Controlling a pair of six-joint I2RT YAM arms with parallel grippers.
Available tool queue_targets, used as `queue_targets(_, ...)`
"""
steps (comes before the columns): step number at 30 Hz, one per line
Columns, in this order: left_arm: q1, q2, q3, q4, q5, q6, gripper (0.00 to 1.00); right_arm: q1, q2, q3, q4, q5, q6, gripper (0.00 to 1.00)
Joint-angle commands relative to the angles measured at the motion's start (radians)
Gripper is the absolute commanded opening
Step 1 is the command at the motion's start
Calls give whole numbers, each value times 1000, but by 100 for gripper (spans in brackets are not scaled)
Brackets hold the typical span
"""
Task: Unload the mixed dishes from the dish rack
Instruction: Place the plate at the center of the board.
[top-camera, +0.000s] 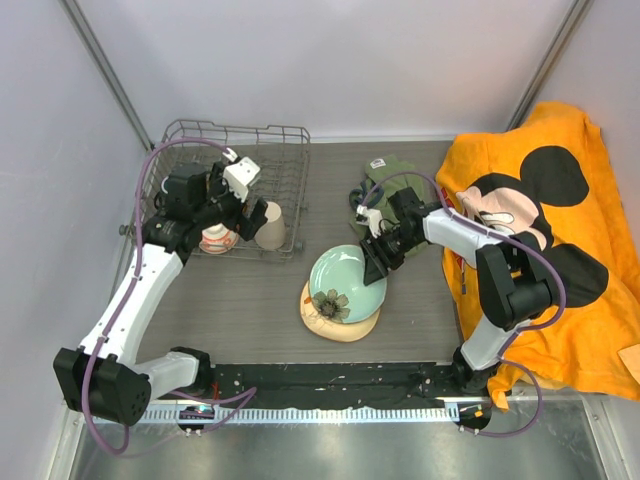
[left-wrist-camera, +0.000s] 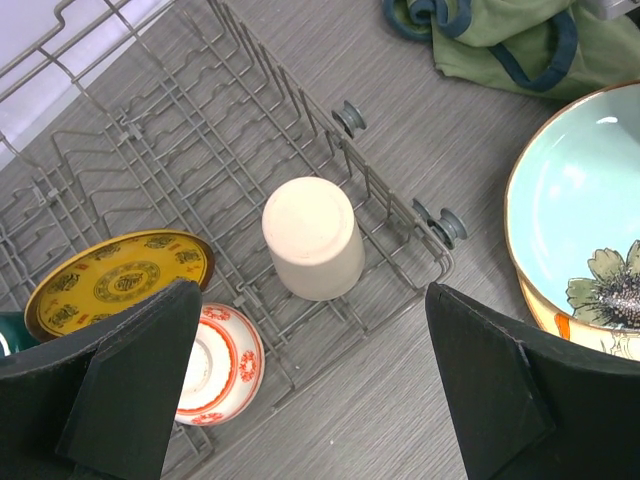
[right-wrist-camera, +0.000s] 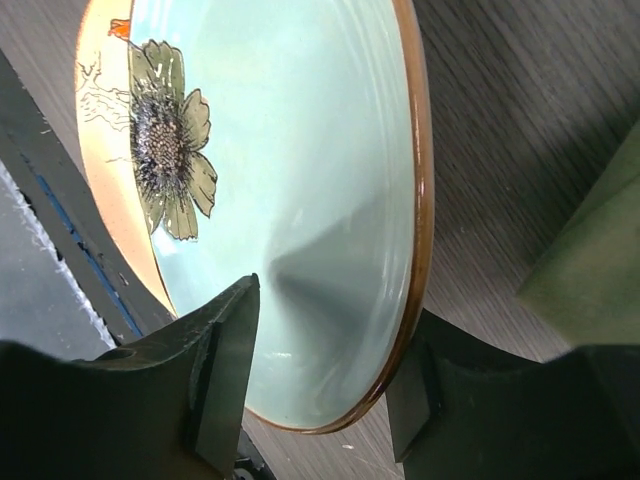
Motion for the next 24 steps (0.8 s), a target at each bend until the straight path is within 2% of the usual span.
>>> queue_targets(1, -3, -22, -10, 19, -3, 25, 100, 26, -89, -3, 24, 49, 18, 56)
queue_targets(12, -3, -26, -21, 19, -14, 32, 100, 97, -156, -38, 24, 164, 46, 71)
queue_targets(24, -3, -42, -29, 8, -22, 45, 100, 120, -166, -81, 34, 224, 47, 72)
